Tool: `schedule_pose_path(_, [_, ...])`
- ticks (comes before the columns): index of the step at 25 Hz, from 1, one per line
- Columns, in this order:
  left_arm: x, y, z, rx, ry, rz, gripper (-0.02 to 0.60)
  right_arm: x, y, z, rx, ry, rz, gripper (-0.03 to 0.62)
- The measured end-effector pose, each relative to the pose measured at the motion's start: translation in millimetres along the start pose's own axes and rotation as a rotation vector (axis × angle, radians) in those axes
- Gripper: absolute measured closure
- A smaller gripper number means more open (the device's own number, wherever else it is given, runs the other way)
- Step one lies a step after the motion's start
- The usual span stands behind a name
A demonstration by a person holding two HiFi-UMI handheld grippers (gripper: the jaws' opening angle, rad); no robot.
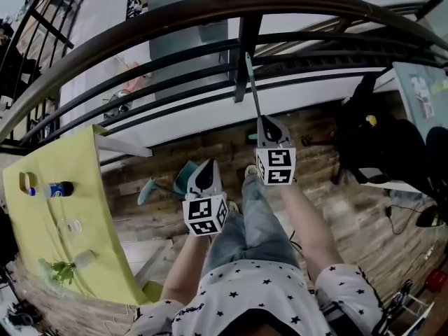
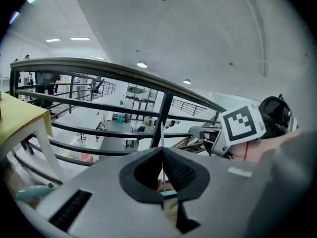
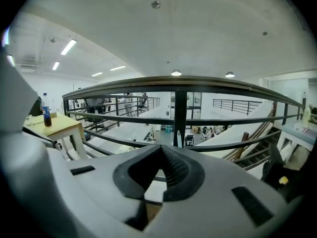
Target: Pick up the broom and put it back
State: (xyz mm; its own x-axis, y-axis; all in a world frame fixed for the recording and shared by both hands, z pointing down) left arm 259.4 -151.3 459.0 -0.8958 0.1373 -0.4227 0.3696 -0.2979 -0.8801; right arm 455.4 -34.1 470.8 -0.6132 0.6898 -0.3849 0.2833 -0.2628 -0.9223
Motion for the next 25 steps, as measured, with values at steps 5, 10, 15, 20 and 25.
schedule_pose_path(5, [12,3,-12,-0.002,-0.005,0.014,0.571,39,6,3,-0.017,0.015,-0.002,0.6])
schedule_pose_path(10, [64,1,-22,-0.024,-0.038,-0.032,0.569,110,11,36,-0.008,0.009,-0.052,0.6])
schedule_pose_path(15, [94,2,-30,-0.047,-0.059,-0.048,0.57,157,13,54,-0.017,0.025,-0.074,0.6])
schedule_pose_path(20, [116,3,-35,-0.062,-0.083,-0.052,0.569,190,14,66,-0.026,0.045,-0.091,0.6])
schedule_pose_path(25, [135,7,-36,-0.073,-0.111,-0.058,0.57,214,17,77,-0.021,0.056,-0.11,0.6])
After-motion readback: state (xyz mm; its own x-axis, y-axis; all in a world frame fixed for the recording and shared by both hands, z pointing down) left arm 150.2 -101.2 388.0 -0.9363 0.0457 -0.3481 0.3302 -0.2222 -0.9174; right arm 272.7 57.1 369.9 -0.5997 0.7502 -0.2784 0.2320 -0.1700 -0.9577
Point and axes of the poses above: the fingertips, and each gripper's own axes: x backward along the fingers, z to its left, y out of its top, the point moved 9 cm from there along x, backward along the fingers, and after that the axes turned 4 degrees about -x, right-handed, at the moved point
